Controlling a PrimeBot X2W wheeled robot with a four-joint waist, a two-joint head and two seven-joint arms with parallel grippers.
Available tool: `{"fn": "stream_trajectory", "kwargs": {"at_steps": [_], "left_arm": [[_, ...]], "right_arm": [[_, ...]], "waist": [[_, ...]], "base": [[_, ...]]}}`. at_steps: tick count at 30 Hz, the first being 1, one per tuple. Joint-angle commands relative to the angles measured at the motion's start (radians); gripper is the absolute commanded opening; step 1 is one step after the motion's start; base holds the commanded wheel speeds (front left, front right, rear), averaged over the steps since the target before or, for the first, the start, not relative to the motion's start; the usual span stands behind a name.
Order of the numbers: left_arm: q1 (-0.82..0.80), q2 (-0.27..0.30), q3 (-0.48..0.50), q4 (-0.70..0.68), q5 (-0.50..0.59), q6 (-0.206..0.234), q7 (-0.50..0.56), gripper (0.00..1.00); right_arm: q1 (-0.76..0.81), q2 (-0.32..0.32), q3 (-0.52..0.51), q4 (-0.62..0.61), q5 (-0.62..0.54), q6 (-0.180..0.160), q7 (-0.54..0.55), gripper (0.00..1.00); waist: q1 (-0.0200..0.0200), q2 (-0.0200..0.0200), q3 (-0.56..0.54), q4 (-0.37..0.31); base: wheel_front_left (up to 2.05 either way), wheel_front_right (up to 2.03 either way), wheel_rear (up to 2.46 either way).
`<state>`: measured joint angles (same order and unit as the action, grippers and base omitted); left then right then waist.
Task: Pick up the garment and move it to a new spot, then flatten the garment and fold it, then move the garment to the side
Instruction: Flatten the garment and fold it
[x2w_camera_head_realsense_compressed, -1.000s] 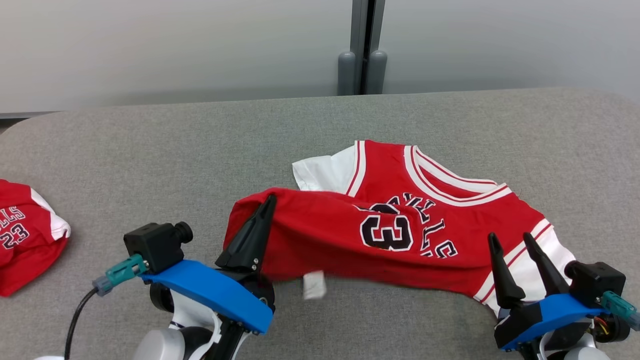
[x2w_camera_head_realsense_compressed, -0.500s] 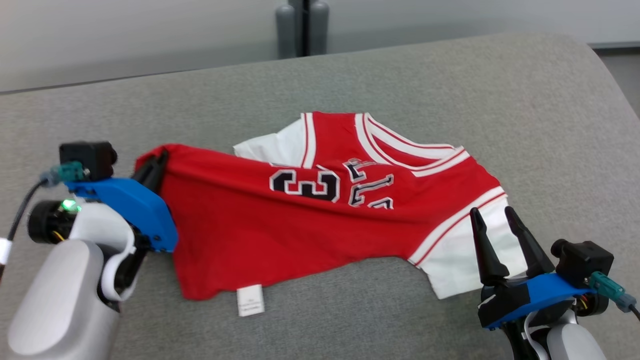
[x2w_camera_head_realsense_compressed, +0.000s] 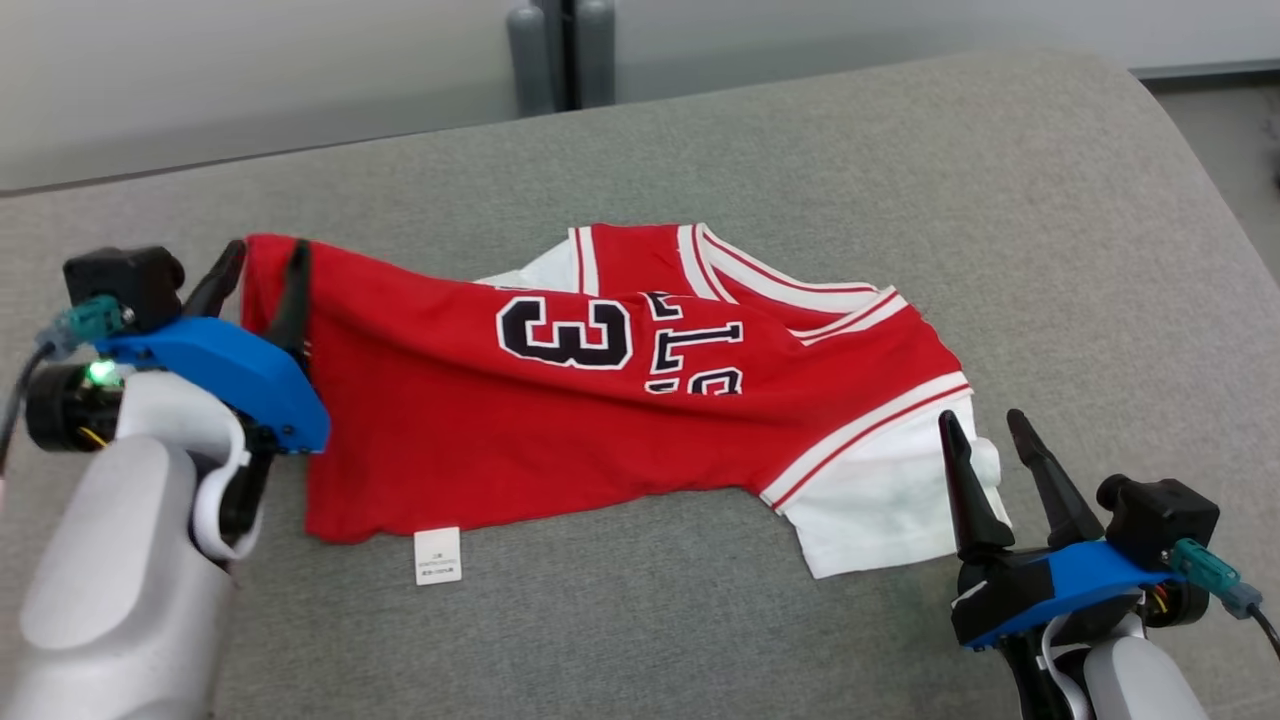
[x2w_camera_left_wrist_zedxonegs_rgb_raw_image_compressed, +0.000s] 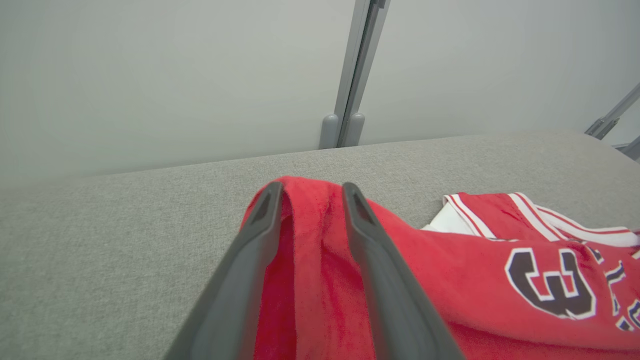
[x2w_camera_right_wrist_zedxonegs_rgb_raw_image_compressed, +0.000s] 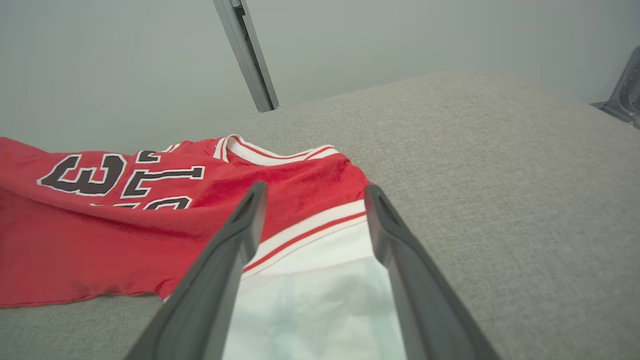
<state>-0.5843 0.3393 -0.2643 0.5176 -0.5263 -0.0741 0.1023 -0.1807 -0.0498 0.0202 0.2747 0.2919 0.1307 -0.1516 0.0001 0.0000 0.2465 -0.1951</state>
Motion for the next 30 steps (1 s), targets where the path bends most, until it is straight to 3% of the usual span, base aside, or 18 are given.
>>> {"fn": "stream_trajectory", "kwargs": {"at_steps": [1, 14, 22, 30], "left_arm": [[0.026, -0.012, 0.009, 0.011, -0.007, 0.002, -0.028, 1.00], [0.255, -0.154, 0.012, -0.024, -0.036, 0.001, -0.332, 1.00], [0.414, -0.168, 0.031, -0.111, 0.040, 0.040, -0.368, 1.00], [0.522, -0.146, 0.072, -0.199, 0.075, 0.071, -0.368, 1.00]], "right_arm": [[-0.006, -0.001, -0.009, -0.002, -0.009, 0.000, 0.000, 1.00], [0.072, -0.002, -0.081, -0.085, -0.091, 0.000, 0.084, 1.00], [0.123, -0.002, -0.122, -0.116, -0.104, 0.000, 0.114, 1.00], [0.167, -0.001, -0.168, -0.113, -0.111, 0.000, 0.128, 1.00]], "waist": [[-0.0001, 0.0000, -0.011, 0.012], [-0.0001, 0.0000, -0.158, 0.123], [-0.0001, 0.0000, -0.213, 0.161], [-0.0001, 0.0000, -0.245, 0.159]], "base": [[0.00, 0.00, 0.00], [0.00, 0.00, 0.00], [0.00, 0.00, 0.00], [0.00, 0.00, 0.00]]}}
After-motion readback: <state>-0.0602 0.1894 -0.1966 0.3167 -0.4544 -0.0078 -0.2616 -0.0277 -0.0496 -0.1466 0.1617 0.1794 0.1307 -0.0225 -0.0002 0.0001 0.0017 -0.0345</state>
